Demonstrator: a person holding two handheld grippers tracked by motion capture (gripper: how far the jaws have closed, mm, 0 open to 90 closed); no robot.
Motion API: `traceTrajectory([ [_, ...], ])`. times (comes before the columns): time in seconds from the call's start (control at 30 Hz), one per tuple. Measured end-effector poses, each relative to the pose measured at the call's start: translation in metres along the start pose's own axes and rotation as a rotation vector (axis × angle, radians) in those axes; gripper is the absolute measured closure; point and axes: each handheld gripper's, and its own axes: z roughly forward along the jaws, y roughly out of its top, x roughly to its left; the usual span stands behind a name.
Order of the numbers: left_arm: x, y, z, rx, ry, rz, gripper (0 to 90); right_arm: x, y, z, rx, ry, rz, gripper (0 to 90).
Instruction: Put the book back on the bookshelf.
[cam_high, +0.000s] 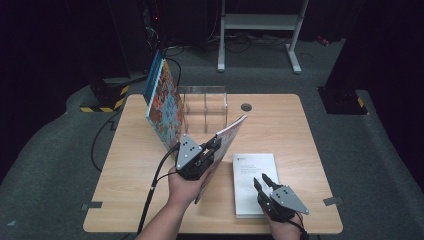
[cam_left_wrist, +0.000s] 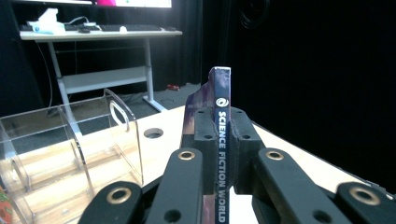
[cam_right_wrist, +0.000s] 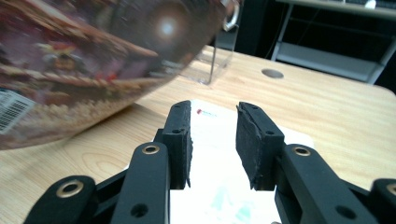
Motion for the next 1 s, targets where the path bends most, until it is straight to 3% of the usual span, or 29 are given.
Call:
traceTrajectory([
  [0.13, 0.000, 0.002, 0.000, -0.001, -0.005, -0.009, 84.0, -0.004, -0.002, 0.000, 0.002, -0.005, 0.029, 66.7],
  [0.4, 0.003, 0.012, 0.003, -0.013, -0.018, -0.011, 84.0, -0.003, -0.003, 0.000, -0.005, -0.016, 0.019, 67.7],
  [0.7, 0.008, 0.028, 0.011, -0.058, -0.011, 0.001, 84.1, -0.009, -0.003, -0.002, -0.011, -0.033, 0.038, 68.4],
  [1.0, 0.013, 0.032, 0.020, -0.100, -0.023, -0.013, 84.1, -0.011, -0.002, -0.003, -0.015, -0.032, 0.041, 69.0],
])
